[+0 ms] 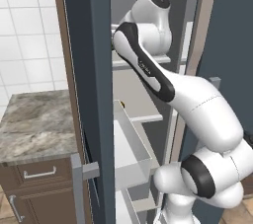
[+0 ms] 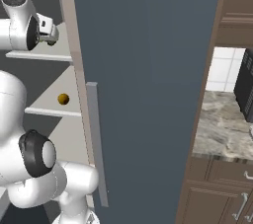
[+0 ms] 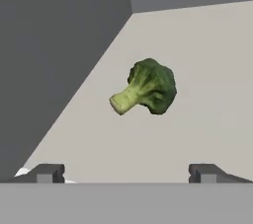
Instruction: Take the lemon and broccoli out of the freezer and place them in the tupperware container on the counter. Then put the tupperware containing the vegetables back in the freezer.
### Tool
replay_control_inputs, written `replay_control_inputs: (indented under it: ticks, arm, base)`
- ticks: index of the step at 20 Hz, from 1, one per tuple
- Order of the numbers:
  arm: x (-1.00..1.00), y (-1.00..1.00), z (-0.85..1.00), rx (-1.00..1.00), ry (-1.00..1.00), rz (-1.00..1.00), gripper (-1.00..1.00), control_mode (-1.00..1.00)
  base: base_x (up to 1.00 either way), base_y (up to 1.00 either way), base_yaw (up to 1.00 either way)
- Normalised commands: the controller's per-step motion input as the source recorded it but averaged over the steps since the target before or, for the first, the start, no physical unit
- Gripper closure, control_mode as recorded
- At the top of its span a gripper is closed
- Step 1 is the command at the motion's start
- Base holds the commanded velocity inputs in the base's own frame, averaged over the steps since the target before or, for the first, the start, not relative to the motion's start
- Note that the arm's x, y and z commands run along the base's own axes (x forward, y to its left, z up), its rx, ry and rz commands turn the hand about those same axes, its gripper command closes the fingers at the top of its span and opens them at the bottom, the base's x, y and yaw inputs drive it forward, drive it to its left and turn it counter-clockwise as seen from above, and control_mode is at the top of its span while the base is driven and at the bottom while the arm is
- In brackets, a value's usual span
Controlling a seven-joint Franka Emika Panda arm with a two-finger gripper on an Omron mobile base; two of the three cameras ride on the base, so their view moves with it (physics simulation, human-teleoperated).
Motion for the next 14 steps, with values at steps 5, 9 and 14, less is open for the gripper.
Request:
replay_control_inputs:
  ticks: [5, 9, 14]
  arm:
    - [0.16, 0.08, -0.06, 0.0, 0.0, -0.01, -1.0, -1.0]
    - [0.11, 0.06, -0.09, -0.01, 0.0, -0.04, -1.0, -1.0]
    - [0.13, 0.12, -0.08, -0.02, 0.0, -0.07, -1.0, -1.0]
  base:
    - [0.0, 0.0, 0.0]
    - [0.0, 0.0, 0.0]
    - [0.0, 0.0, 0.0]
